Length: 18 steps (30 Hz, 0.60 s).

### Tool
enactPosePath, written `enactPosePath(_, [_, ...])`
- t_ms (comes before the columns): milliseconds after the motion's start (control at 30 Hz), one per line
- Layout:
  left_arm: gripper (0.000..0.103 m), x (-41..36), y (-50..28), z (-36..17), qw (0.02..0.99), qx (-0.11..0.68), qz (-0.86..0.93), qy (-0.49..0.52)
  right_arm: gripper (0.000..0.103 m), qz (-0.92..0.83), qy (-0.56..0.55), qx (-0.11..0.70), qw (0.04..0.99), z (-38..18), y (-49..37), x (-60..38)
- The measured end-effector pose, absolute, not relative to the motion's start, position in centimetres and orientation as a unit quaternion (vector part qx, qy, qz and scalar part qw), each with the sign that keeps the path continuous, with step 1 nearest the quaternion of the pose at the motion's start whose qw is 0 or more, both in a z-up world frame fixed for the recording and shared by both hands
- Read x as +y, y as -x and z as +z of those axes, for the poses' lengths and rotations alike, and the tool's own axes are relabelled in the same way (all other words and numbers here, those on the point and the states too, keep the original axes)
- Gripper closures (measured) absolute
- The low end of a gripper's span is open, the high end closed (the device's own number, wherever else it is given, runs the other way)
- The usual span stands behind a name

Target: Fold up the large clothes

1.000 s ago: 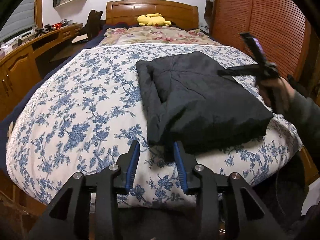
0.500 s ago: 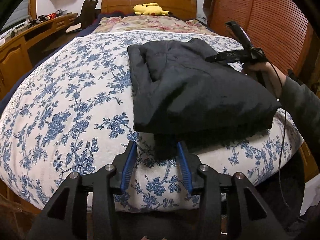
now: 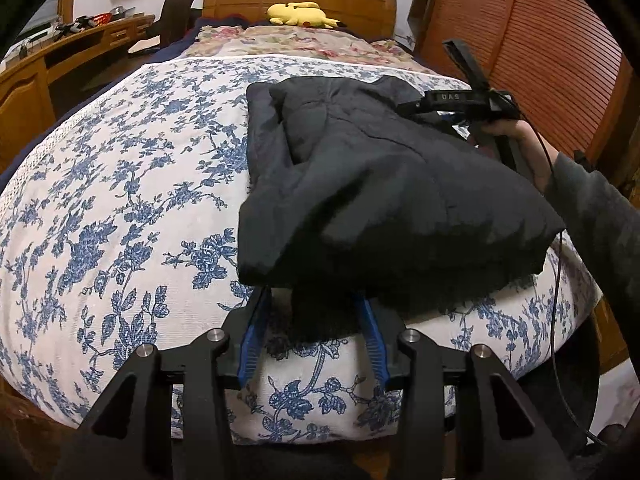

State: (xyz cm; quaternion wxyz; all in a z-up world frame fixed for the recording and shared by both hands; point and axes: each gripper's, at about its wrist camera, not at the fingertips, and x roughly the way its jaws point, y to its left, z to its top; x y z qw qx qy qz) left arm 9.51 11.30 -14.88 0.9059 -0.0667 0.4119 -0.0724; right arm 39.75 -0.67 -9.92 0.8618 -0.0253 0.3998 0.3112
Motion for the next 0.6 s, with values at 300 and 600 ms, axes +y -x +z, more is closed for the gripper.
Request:
enactPosePath(300, [0.061, 11.4, -9.9, -15.2, 0.904, 0.410, -0.081, 0.085, 0.023, 0.336, -0.005, 0.418, 0.844, -11.6, -40.1, -1.1])
enactPosePath(600, [0.095, 11.8, -9.3, -14.5, 0.908, 0.395, -0.098, 0.096, 0.076, 0.323, 0.045, 0.382, 0.864, -9.6, -38.0, -1.6])
